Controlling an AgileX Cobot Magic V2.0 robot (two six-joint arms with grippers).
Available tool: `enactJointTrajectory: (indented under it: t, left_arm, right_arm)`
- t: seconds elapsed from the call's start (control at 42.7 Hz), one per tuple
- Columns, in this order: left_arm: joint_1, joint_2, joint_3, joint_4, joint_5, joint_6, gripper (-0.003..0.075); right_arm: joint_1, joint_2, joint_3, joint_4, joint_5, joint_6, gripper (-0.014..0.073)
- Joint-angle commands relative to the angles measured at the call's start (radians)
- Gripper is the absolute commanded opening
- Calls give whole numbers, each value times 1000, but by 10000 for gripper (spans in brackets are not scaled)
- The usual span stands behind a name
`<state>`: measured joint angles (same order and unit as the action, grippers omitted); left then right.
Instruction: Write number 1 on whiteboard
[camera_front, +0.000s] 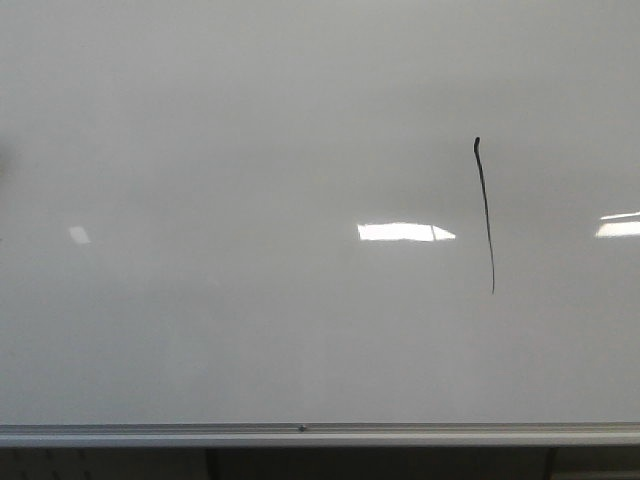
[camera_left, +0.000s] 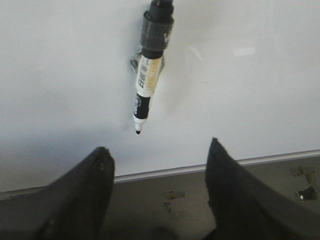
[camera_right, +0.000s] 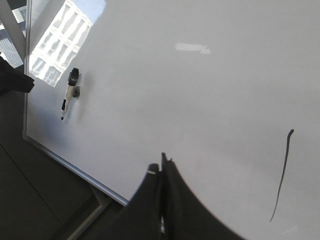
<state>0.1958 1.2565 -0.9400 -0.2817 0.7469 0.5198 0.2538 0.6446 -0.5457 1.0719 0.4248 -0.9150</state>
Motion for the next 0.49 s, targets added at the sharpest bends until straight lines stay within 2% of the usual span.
enactJointTrajectory:
  t: [0.0,0.141,0.352,0.469]
  left_arm:
    - [-15,-73,-28,-27,16,0,199]
    - [-50,-130,-28,-27,59,0,-20]
    - [-104,-224,-21,-43,53,-1,-20]
    - [-128,-330,36,-76,11,-1,-20]
  right_arm:
    - [-5,-3,-26,31,-43,-2,-60]
    - [-5,-3,-26,31,-45,-2,-60]
    - [-5,-3,-26,31,-37,-2,-60]
    - [-5,-3,-26,31,-27,-2,-60]
